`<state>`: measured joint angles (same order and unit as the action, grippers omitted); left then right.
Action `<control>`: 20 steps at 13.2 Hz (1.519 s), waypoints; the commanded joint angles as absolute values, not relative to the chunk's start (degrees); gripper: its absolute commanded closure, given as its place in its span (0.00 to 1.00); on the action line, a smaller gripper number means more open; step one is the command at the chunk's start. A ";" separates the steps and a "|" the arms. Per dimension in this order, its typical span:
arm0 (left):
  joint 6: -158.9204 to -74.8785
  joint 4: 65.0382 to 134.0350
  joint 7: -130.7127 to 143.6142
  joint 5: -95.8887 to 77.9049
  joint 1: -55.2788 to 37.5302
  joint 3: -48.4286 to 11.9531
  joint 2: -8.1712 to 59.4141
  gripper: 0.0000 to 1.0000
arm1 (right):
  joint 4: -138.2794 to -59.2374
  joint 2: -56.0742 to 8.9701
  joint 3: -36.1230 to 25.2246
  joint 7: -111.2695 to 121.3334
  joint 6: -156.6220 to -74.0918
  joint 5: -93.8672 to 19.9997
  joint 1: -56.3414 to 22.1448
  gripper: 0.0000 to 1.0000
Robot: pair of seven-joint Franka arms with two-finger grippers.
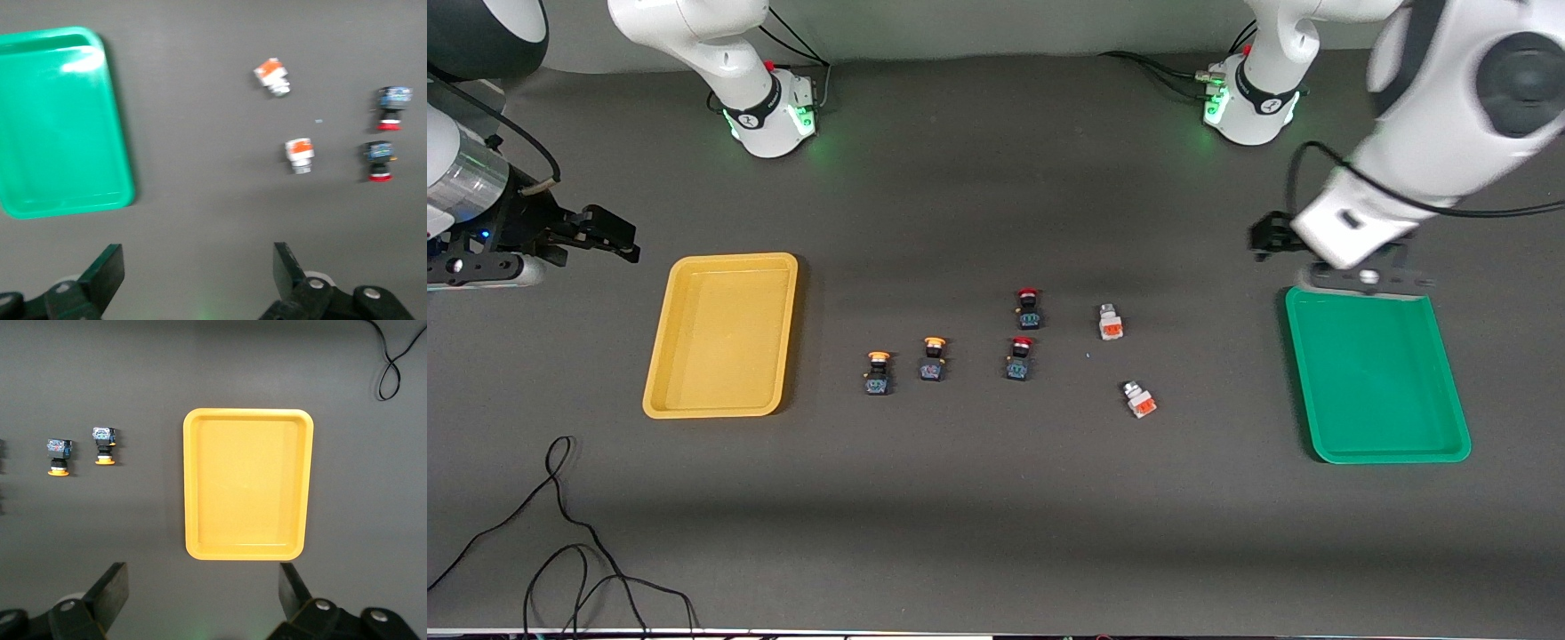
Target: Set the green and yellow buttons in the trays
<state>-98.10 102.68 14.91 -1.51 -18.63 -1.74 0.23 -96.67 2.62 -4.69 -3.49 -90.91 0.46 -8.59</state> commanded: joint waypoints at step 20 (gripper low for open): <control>-140.34 118.21 32.25 -3.08 -33.66 -0.79 24.15 0.01 | -103.45 -16.24 -4.83 -22.84 -109.93 -6.06 -25.83 0.00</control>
<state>-137.04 118.20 31.06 -2.47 -33.55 -0.65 21.68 -102.83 -13.90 -4.21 -20.75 -106.83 -4.90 -24.43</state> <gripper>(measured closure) 0.004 0.000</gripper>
